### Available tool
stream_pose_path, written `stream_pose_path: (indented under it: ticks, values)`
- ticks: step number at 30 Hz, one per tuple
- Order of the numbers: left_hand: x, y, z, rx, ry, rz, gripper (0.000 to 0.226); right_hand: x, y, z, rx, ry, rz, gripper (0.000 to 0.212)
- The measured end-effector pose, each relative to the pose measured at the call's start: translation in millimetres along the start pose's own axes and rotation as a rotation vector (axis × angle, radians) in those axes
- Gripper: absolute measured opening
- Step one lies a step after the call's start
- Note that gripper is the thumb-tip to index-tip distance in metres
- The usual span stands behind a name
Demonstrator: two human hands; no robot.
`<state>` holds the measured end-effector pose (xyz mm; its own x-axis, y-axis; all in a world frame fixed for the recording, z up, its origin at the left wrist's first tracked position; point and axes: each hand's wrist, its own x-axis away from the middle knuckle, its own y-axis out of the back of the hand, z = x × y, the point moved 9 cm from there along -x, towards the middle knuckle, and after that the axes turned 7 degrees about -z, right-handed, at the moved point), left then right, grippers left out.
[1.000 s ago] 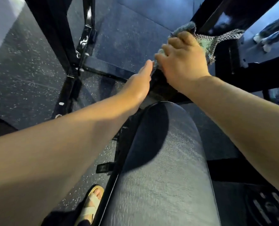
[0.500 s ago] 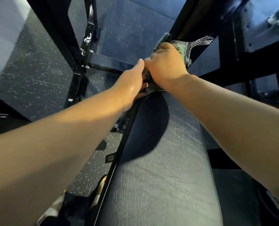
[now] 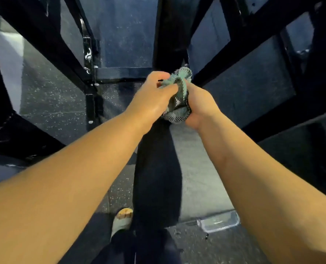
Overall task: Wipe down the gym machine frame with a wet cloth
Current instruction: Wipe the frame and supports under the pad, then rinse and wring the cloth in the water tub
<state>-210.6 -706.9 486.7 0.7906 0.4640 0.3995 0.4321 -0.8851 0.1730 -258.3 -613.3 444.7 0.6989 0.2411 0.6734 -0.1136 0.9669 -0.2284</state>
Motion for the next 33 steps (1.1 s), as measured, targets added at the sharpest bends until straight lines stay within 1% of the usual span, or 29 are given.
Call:
stream_pose_path:
  ticks: [3,6,9,10,14,16,18,20,22,25,27,28,30,33]
  values:
    - [48,-37,1,-0.188,-0.059,0.122,0.033,44,53,-23,-0.142,-0.018,-0.065,0.034]
    - [91,-81,15,-0.298,-0.087,0.271,0.033,86,112,-57,-0.208,-0.082,-0.132,0.042]
    - [132,-124,36,-0.351,-0.107,0.39,0.033,120,169,-85,-0.257,-0.114,-0.192,0.042]
    - [153,-149,44,-0.39,-0.12,0.454,0.033,135,199,-95,-0.287,-0.112,-0.232,0.042]
    - [206,-218,80,-0.527,-0.201,0.575,0.035,164,278,-139,-0.372,-0.188,-0.298,0.039]
    - [225,-252,104,-0.614,-0.245,0.615,0.035,166,316,-165,-0.419,-0.21,-0.335,0.048]
    - [235,-282,143,-0.695,-0.217,0.657,0.036,164,353,-196,-0.429,-0.255,-0.416,0.045]
    - [238,-309,191,-0.742,-0.116,0.645,0.036,158,396,-234,-0.411,-0.297,-0.527,0.039]
    - [232,-327,238,-0.759,0.014,0.611,0.035,152,429,-263,-0.345,-0.318,-0.615,0.037]
    - [223,-361,306,-0.813,0.121,0.602,0.033,131,474,-310,-0.177,-0.345,-0.596,0.045]
    - [211,-384,350,-0.811,0.166,0.606,0.03,105,512,-347,-0.077,-0.326,-0.62,0.036]
    - [205,-392,367,-0.813,0.175,0.617,0.03,94,525,-359,-0.01,-0.318,-0.631,0.034]
    - [189,-413,413,-0.84,0.155,0.637,0.027,63,554,-391,0.167,-0.309,-0.65,0.036]
    - [160,-434,475,-0.859,0.126,0.62,0.025,14,588,-427,0.455,-0.272,-0.687,0.04]
